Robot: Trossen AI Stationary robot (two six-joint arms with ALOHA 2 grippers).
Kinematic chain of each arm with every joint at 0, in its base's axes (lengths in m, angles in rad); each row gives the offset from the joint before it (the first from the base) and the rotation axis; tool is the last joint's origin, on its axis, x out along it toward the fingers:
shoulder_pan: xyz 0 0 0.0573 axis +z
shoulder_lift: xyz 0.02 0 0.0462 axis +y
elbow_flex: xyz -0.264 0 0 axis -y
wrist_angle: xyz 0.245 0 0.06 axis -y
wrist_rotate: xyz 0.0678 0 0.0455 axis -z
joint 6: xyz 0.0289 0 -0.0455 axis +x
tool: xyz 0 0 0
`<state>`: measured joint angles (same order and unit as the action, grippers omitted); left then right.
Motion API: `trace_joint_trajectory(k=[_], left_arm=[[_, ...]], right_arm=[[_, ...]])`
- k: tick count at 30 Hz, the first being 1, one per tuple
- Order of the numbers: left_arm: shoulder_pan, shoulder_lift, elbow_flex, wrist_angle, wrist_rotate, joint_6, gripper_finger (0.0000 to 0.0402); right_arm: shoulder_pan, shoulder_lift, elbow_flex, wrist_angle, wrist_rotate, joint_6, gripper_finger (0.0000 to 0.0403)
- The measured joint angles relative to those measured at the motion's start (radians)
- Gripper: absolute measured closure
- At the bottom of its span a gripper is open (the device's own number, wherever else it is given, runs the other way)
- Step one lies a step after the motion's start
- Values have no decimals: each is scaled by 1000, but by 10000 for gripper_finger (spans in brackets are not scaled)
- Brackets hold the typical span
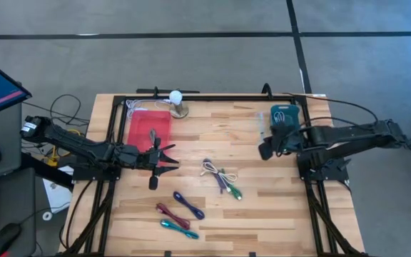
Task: Pick & Place USB Port
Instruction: Put the light blue charger cable into the blue bin
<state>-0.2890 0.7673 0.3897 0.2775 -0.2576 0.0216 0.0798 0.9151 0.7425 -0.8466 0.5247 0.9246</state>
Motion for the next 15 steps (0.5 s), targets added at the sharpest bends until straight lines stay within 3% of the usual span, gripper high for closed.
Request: trace_joint_trajectory(k=[9,15], left_arm=[[0,0,0,0,0,0,314],[0,0,0,0,0,0,314]], right_arm=[[-156,-139,0,-228,0,36,403],[-270,-175,0,-279,-21,16,403]])
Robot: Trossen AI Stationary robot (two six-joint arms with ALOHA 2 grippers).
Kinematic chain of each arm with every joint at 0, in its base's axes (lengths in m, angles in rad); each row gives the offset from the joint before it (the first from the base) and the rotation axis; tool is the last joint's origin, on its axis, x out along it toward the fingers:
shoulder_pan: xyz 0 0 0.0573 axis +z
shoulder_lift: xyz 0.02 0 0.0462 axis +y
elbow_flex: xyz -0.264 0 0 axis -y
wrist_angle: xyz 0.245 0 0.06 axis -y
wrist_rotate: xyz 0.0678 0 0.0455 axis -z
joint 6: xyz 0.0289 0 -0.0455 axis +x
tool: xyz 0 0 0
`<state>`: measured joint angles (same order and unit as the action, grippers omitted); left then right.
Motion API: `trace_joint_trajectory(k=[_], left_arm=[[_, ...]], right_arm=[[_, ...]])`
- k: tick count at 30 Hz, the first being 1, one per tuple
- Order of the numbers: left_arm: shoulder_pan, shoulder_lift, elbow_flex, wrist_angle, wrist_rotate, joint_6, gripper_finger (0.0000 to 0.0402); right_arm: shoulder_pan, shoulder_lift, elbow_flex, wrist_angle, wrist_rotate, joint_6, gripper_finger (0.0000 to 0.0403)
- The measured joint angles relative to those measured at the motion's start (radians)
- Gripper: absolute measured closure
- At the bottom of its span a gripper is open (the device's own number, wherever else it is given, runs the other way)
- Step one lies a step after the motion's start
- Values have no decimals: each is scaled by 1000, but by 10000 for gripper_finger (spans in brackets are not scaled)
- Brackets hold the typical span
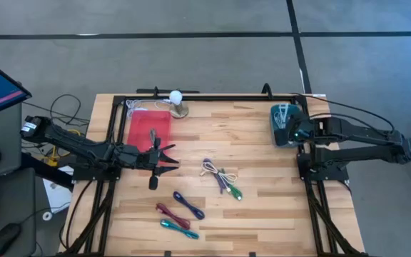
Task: Pick & Place USB Port
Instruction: Put the light blue charger cable into the blue bin
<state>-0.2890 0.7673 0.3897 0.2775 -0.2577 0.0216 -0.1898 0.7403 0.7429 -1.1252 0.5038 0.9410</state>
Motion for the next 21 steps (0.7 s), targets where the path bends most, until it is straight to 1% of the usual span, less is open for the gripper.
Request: trace_joint_trajectory(k=[7,13,16,21], left_arm=[[0,0,0,0,0,0,314],[0,0,0,0,0,0,314],[0,0,0,0,0,0,314],[0,0,0,0,0,0,314]], right_arm=[[-175,10,0,0,-38,-54,403],[-329,49,0,11,-85,-65,403],[-375,78,0,51,-86,-56,403],[-421,155,0,146,-103,-42,403]])
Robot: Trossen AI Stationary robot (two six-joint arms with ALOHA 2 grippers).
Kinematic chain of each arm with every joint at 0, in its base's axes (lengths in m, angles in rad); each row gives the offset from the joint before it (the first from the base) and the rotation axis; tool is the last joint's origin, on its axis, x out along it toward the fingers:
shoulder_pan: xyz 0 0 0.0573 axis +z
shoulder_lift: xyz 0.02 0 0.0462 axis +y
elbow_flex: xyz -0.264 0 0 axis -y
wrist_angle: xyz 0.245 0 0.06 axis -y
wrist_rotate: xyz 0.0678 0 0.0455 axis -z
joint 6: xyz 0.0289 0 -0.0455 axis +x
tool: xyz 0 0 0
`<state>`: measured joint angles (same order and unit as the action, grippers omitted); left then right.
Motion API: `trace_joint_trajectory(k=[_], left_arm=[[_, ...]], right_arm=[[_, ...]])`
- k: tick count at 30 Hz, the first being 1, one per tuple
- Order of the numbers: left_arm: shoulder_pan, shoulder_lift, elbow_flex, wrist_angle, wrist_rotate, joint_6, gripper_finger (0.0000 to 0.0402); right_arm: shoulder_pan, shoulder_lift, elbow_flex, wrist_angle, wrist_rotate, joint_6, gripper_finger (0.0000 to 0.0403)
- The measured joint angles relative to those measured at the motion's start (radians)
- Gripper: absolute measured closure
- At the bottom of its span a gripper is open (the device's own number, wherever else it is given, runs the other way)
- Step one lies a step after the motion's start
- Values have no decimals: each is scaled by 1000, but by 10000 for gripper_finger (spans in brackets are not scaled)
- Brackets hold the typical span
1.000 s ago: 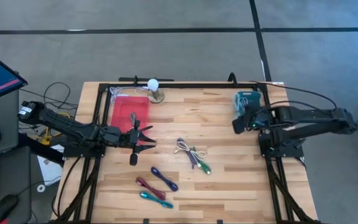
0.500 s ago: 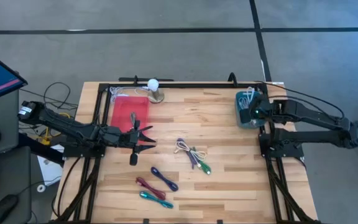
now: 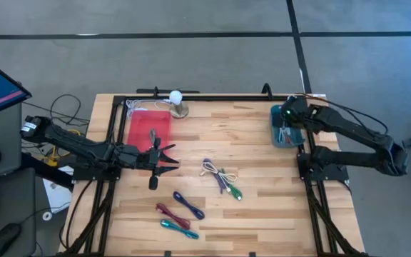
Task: Pick & Place USB Port
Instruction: Put the light blue charger cable into the blue bin, then put the purple patterned charger cable into the pink bin
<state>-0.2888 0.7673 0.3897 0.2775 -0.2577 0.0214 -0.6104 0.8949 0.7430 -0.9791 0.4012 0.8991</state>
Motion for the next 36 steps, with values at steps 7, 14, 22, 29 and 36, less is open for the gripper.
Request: trace_joint_trajectory(k=[7,14,22,29,36], left_arm=[[0,0,0,0,0,0,314],[0,0,0,0,0,0,314],[0,0,0,0,0,0,314],[0,0,0,0,0,0,314],[0,0,0,0,0,0,314]], right_arm=[[-17,166,0,-11,-12,43,403],[-12,318,0,-7,-34,46,403],[-12,439,0,-6,-35,37,403],[1,452,0,-1,-21,43,384],[9,448,0,-10,-38,4,319]])
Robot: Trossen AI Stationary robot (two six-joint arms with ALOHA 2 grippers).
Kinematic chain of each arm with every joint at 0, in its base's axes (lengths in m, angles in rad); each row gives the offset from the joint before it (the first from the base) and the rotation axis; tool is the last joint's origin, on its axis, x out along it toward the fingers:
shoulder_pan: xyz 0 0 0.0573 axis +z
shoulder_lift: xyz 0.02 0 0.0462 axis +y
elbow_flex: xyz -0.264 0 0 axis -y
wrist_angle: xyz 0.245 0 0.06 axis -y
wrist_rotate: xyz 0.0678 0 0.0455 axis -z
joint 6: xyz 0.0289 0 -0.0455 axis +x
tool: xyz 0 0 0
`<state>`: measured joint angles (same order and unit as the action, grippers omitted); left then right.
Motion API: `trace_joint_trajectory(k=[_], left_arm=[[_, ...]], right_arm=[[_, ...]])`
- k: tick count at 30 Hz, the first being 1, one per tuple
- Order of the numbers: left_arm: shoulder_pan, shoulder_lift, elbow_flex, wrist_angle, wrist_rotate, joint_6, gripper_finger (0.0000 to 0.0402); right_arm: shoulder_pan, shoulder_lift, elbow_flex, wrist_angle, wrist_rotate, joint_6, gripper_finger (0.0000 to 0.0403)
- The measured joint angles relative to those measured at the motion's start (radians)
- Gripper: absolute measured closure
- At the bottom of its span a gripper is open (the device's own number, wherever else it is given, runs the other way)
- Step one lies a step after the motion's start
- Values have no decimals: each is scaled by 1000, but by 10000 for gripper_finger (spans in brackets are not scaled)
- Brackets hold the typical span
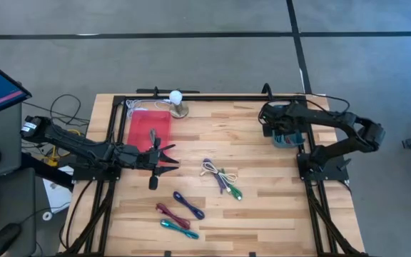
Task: Pick & Place USB Port
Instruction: Put the purple patterned charger cable into the pink bin
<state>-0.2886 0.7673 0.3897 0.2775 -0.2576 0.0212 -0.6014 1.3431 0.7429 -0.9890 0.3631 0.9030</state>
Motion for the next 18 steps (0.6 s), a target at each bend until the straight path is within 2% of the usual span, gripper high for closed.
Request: trace_joint_trajectory(k=[5,10,14,18], left_arm=[[0,0,0,0,0,0,314],[0,0,0,0,0,0,314],[0,0,0,-1,0,0,314],[0,0,0,-1,0,0,314]], right_arm=[[6,-57,32,-2,-34,-100,297],[60,-172,125,6,-56,-177,304],[168,-288,179,56,-60,-237,314],[321,-418,186,155,-60,-340,323]])
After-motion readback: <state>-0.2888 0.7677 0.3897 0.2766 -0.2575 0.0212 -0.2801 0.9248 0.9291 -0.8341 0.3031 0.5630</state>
